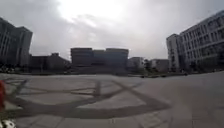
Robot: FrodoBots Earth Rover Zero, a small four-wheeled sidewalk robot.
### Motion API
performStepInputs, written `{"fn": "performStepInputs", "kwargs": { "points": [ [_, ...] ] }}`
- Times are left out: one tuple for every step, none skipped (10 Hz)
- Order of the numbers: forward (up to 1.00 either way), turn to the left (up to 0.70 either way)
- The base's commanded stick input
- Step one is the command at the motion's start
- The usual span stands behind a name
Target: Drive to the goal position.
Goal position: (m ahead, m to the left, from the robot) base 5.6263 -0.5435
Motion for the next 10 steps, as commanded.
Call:
{"fn": "performStepInputs", "kwargs": {
  "points": [
    [1.00, 0.40],
    [1.00, 0.40],
    [1.00, 0.40],
    [1.00, 0.40],
    [1.00, 0.29],
    [1.00, 0.00],
    [1.00, 0.00],
    [1.00, 0.00],
    [1.00, 0.00],
    [1.00, 0.00]
  ]
}}
